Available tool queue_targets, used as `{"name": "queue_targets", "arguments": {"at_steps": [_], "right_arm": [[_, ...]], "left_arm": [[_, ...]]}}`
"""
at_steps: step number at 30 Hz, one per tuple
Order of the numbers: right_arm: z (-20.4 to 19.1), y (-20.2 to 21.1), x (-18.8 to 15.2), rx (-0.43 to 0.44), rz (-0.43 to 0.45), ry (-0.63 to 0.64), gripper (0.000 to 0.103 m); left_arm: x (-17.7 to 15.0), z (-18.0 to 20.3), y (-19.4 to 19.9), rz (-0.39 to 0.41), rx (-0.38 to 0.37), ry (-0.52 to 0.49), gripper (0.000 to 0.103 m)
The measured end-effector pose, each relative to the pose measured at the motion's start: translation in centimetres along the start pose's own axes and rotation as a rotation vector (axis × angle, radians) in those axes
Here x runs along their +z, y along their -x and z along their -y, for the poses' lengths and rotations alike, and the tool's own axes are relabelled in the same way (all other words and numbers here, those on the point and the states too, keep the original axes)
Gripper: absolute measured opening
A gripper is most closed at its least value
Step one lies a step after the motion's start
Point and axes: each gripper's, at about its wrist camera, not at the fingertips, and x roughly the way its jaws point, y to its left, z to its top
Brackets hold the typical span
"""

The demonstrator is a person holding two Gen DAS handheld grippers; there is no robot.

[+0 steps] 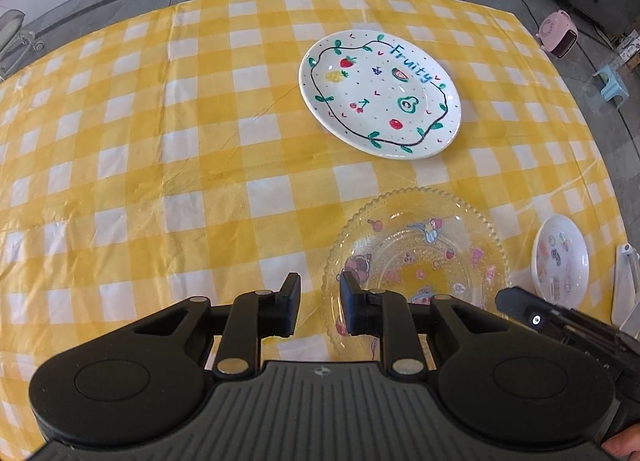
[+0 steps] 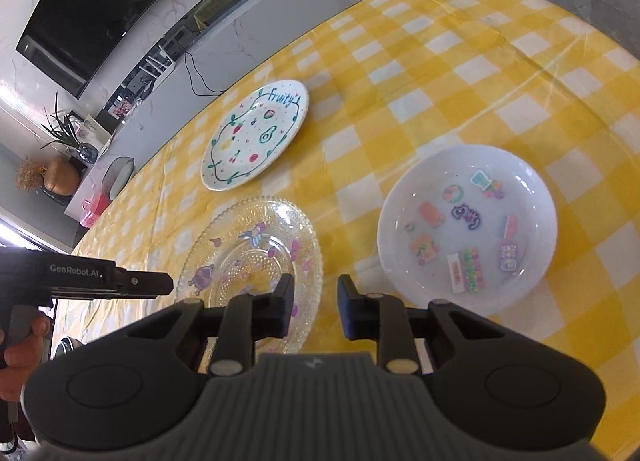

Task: Organize plates and bowls

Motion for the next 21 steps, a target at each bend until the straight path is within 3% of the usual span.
{"name": "queue_targets", "arguments": {"at_steps": [8,11,21], "right_arm": [[-0.1,-0.9,-0.2,0.008,-0.016,0.003,0.012],[0.2,-1.0,-0.2,0.021,-0.019,-0.024,0.01],[0.7,-0.8,-0.4,0.037,-0.016,-0.066,0.006]], "left_arm": [[0.3,0.0,-1.7,-0.027,-0.023,0.007,0.026],[0.2,0.1,-2.1,-0.036,-0.052,0.019,0.021],[-0.9,0.3,-1.7,-0.021,-0.039,0.049,0.018]]}}
